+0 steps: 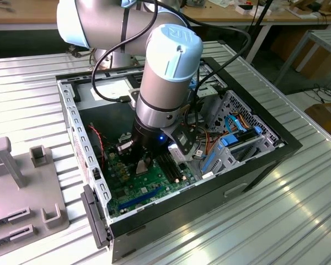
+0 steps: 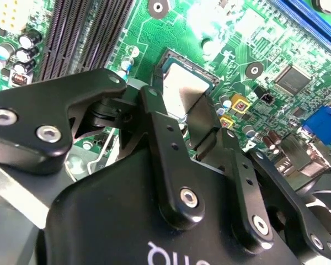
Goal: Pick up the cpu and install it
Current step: 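Place the cpu into insertion slot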
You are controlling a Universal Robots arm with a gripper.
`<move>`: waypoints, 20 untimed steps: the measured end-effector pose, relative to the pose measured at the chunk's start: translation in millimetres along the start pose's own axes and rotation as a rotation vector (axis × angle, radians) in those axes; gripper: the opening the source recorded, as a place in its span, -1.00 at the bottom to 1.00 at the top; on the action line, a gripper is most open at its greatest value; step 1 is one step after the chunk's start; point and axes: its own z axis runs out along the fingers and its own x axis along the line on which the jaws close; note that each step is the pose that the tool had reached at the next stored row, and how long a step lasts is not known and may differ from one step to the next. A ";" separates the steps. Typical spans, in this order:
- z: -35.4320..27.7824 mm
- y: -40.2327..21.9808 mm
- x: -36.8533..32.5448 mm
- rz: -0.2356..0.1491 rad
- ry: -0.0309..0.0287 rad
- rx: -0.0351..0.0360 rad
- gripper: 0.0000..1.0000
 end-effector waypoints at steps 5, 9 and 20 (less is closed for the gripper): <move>0.0 0.0 0.0 0.000 -0.0002 0.0001 -0.14; 0.0 -0.1 0.0 -0.010 -0.0002 0.0025 -0.14; -0.7 -0.4 -1.0 -0.048 0.0002 0.0052 -0.19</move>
